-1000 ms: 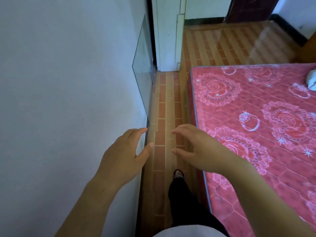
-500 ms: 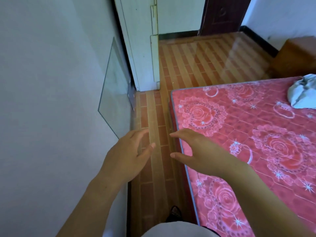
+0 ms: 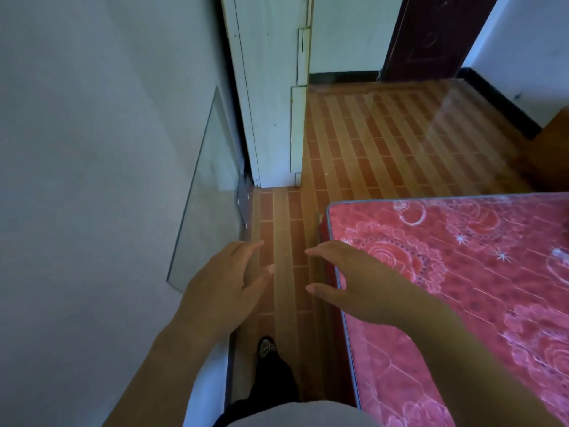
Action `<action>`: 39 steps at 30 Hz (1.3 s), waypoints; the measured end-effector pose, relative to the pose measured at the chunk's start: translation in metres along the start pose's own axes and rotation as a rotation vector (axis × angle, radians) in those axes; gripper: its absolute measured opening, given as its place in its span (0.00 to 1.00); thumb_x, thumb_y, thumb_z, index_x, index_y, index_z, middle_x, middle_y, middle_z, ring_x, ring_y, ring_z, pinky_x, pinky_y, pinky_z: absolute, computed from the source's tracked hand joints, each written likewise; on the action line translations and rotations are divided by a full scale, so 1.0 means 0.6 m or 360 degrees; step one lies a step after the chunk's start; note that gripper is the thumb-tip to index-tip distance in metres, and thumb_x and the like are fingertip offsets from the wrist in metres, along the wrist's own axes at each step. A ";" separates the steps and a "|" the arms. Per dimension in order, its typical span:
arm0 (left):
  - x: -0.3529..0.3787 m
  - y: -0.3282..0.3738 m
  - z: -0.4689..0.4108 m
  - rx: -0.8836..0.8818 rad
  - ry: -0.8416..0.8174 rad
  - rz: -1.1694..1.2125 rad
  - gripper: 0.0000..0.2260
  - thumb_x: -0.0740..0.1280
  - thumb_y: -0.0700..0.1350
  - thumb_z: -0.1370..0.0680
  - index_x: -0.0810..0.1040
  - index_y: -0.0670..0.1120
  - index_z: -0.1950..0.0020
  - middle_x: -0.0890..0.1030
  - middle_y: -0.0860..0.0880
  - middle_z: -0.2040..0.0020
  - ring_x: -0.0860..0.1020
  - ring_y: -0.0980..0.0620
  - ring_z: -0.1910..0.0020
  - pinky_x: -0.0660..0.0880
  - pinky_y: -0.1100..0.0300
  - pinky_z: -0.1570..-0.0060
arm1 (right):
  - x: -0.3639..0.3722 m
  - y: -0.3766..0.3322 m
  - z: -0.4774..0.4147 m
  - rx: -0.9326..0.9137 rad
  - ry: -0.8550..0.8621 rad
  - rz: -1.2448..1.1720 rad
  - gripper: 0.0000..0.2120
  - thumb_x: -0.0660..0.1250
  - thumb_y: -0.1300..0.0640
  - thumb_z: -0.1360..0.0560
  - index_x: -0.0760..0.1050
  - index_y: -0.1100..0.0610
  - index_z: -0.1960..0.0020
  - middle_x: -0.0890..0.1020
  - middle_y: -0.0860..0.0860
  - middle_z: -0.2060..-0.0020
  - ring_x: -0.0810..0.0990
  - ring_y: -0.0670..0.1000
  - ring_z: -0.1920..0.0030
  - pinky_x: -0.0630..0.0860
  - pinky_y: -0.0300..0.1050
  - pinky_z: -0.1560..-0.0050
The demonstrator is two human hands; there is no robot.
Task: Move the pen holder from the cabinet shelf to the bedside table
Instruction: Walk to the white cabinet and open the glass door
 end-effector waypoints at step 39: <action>-0.139 -0.046 -1.232 0.0324 -0.0328 -0.0021 0.20 0.58 0.57 0.24 0.65 0.56 0.32 0.69 0.57 0.33 0.68 0.58 0.37 0.65 0.63 0.42 | -0.464 0.394 -0.981 0.0504 0.0001 -0.0131 0.20 0.64 0.51 0.24 0.68 0.50 0.33 0.72 0.48 0.34 0.72 0.47 0.39 0.64 0.28 0.48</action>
Point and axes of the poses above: each hand's wrist, its own z-axis away from the middle knuckle, its own x-axis out of the palm, y = z × x, the point moved 2 cm from there along -z, towards the middle knuckle
